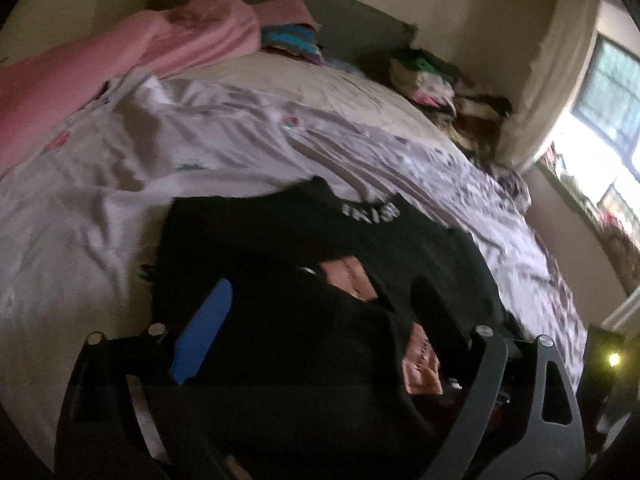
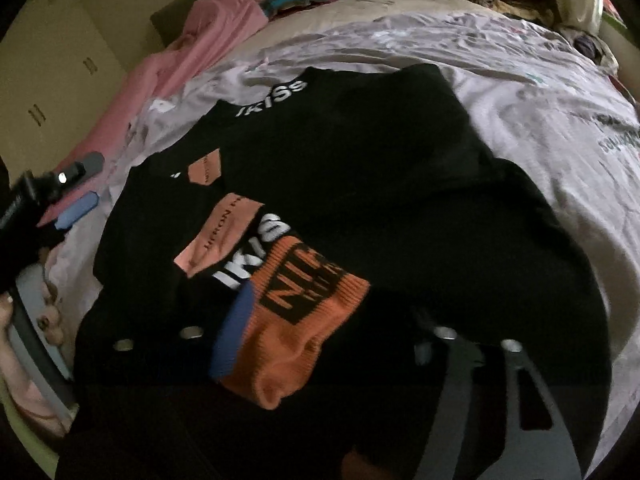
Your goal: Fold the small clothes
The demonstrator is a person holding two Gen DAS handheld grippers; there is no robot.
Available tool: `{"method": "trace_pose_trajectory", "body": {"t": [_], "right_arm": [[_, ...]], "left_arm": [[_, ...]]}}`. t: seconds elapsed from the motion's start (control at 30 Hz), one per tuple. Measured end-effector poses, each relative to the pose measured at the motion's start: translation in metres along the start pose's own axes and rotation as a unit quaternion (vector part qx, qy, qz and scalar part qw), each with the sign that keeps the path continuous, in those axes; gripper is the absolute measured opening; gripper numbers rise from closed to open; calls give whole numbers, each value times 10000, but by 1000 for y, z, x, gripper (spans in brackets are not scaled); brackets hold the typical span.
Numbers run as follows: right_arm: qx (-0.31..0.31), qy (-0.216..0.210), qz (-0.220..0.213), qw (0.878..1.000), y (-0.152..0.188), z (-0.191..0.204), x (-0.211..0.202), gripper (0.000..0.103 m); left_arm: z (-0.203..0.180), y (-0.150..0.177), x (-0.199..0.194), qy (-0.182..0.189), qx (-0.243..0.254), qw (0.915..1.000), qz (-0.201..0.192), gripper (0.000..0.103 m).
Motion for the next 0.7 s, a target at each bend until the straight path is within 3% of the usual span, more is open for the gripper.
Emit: {"method": "trace_pose_trajectory", "body": {"t": [0.1, 0.33, 0.47, 0.7], "right_arm": [[-348, -135, -172, 9992, 0, 13, -4, 15], [-1199, -444, -877, 9879, -20, 48, -37, 14], [-1803, -573, -1324, 9730, -45, 77, -64, 13], [-2306, -414, -1920, 9530, -80, 93, -88, 13]], "left_arm": [[14, -2, -8, -227, -137, 9996, -99, 84], [49, -5, -24, -530, -579, 9963, -352, 84], [63, -5, -32, -646, -769, 9939, -448, 84], [70, -5, -35, -680, -834, 9930, -489, 84]]}}
Point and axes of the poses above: each gripper's, at about its wrist camera, not at the fingertips, and x roughly the way its jaws point, z to its left, y to its underside, the point moved 2 cm from there along x, roughly the way its jaws point, and after that the axes turned 12 degrees about x, right-handed, at the moved point
